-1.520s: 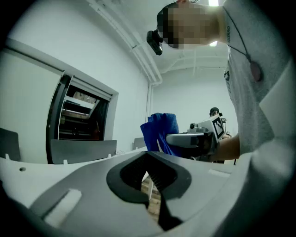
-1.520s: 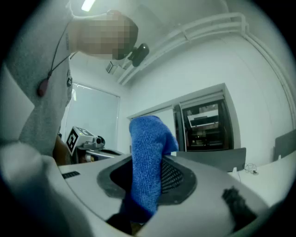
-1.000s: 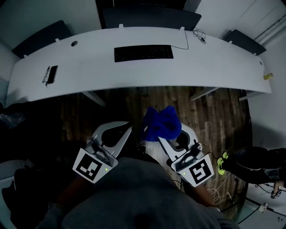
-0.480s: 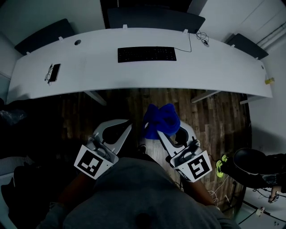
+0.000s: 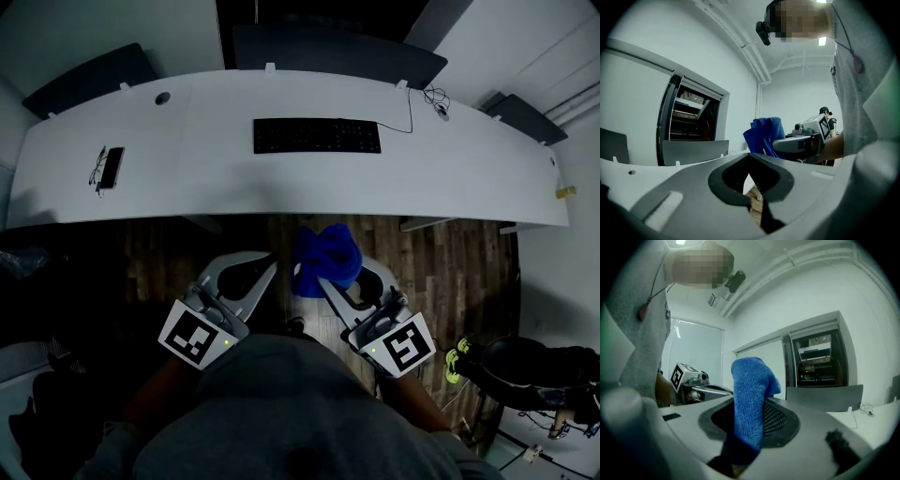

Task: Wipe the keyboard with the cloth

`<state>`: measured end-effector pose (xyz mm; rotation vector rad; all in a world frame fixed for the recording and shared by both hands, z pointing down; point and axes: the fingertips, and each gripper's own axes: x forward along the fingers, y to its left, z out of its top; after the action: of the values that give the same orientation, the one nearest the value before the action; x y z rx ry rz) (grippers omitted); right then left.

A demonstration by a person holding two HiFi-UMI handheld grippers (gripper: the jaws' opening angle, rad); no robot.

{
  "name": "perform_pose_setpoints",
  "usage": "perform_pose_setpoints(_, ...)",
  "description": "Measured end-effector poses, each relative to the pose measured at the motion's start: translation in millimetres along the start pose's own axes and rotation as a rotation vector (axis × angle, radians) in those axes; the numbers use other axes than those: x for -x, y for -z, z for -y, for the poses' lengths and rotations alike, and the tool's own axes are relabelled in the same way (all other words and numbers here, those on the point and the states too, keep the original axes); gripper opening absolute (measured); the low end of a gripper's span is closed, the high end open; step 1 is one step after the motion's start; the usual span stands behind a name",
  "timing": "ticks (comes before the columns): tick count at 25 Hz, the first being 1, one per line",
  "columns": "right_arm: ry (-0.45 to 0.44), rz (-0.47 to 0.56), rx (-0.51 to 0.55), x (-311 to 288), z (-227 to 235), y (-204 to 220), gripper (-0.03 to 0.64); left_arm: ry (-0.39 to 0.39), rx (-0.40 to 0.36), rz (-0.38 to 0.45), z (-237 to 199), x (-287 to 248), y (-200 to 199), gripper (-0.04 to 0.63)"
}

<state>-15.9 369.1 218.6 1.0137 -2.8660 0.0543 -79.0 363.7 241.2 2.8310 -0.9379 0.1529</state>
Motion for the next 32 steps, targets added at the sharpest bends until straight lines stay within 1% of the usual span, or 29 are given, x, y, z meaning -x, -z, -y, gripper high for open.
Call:
perform_pose_setpoints(4,-0.018,-0.013,0.002,-41,15,-3,0.133,-0.003,-0.004,0.003,-39,-9,-6,0.008)
perform_pose_setpoints(8,-0.022,-0.027,0.014,-92,29,0,0.133,0.006,0.008,0.010,-91,-15,-6,0.008)
perform_pose_setpoints(13,-0.013,-0.049,0.019,-117,32,-4,0.133,0.012,0.009,0.008,-117,-14,-13,0.008)
perform_pose_setpoints(18,0.013,-0.075,0.003,-147,42,0,0.133,0.020,0.007,0.004,-153,-17,-16,0.008)
perform_pose_setpoints(21,0.023,-0.084,-0.008,-158,48,1,0.133,0.018,0.009,0.016,-167,-20,-21,0.008)
perform_pose_setpoints(24,0.024,-0.095,-0.007,-165,58,2,0.135,0.016,0.014,0.005,-176,-26,-19,0.008)
perform_pose_setpoints(28,0.033,-0.084,-0.018,-167,79,1,0.135,0.016,0.013,0.007,-181,-42,-19,0.008)
perform_pose_setpoints(32,0.015,-0.081,-0.016,-165,104,5,0.135,-0.013,0.011,0.004,-185,-64,-19,0.008)
